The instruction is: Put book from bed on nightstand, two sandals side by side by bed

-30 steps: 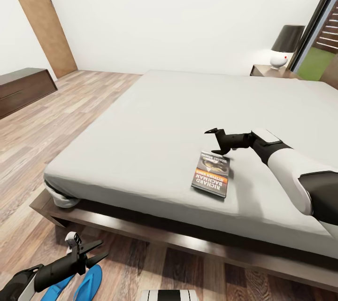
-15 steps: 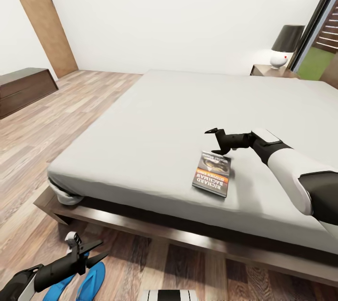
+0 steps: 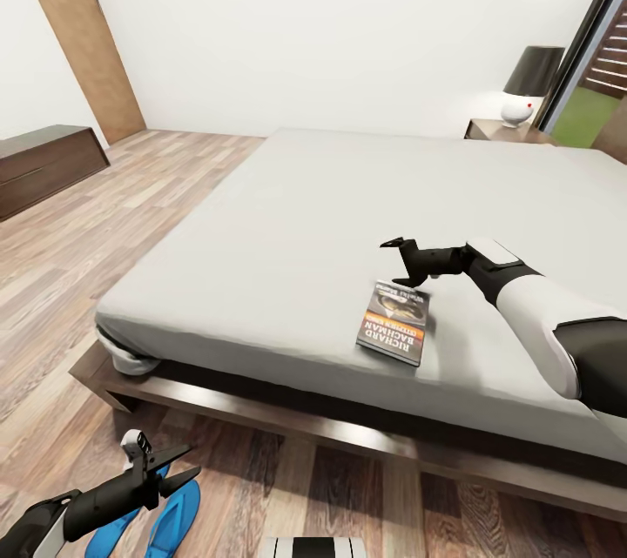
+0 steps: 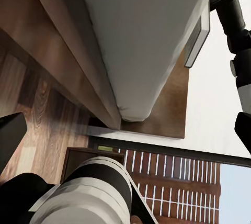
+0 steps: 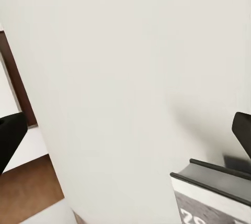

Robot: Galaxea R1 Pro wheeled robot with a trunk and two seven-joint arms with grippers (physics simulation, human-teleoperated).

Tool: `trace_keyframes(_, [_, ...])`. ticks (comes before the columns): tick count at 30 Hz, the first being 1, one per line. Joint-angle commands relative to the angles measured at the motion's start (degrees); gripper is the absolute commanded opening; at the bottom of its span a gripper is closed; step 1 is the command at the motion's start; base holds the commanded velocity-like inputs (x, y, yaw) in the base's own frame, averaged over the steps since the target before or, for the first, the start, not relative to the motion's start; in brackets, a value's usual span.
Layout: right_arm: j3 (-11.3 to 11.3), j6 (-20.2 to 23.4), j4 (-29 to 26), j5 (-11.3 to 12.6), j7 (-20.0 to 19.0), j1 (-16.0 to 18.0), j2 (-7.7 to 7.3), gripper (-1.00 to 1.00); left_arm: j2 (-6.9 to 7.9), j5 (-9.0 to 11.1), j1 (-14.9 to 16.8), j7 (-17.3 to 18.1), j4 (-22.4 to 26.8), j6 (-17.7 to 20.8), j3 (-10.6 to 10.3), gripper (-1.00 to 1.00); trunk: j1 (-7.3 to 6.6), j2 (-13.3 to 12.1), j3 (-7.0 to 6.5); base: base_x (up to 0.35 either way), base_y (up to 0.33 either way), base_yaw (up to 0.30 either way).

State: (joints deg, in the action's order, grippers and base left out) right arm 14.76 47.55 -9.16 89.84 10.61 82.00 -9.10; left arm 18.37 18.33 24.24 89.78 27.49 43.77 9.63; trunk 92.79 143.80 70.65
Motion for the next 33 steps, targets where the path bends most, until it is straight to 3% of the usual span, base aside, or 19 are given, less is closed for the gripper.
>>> trace_keyframes(1, [0.63, 0.18, -0.07, 0.22, 0.55, 0.00, -0.03, 1.00, 0.00, -0.04, 0.01, 0.22, 0.02, 0.61, 0.02, 1.00, -0.01, 0.01, 0.05, -0.006, 0.003, 0.000])
trace_keyframes(33, [0.62, 0.18, -0.07, 0.18, 0.55, 0.00, -0.04, 1.00, 0.00, -0.04, 0.01, 0.22, 0.02, 0.52, -0.02, 1.00, -0.01, 0.01, 0.05, -0.021, 0.018, 0.000])
